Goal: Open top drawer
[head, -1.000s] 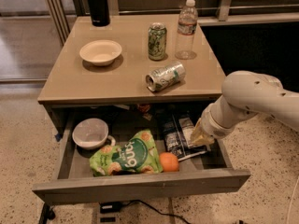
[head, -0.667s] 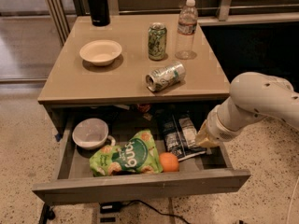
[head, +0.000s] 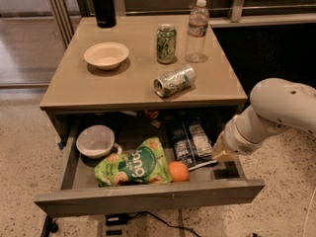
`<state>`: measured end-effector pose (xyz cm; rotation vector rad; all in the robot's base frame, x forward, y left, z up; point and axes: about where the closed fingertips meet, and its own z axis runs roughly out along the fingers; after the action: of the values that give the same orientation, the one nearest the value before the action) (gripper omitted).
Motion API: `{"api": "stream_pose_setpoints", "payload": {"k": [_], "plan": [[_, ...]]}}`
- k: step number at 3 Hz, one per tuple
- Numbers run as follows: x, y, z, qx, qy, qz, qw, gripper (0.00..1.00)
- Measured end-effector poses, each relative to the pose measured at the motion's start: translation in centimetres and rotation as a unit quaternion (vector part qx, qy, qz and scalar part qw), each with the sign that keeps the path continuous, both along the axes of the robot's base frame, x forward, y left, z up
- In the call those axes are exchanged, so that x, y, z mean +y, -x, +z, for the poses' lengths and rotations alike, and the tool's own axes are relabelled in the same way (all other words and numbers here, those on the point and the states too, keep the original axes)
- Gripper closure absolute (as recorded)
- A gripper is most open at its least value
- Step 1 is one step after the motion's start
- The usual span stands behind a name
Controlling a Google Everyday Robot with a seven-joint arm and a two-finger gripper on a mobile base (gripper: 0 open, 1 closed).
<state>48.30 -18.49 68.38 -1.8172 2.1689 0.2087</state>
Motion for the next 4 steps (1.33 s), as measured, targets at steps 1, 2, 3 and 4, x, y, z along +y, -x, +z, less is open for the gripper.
{"api": "stream_pose_setpoints", "payload": {"k": [1,2,3,4], "plan": [[0.1,1.8,-0.1,0.029,-0.001,0.006,0.9996,1.00],[0.2,2.8,-0.2,0.048,-0.002,0.010,0.9988,1.00],[0.3,3.7,-0.4,0.071,-0.003,0.017,0.9974,1.00],[0.7,4.3,-0.7,0.089,-0.005,0.030,0.9956,1.00]]}}
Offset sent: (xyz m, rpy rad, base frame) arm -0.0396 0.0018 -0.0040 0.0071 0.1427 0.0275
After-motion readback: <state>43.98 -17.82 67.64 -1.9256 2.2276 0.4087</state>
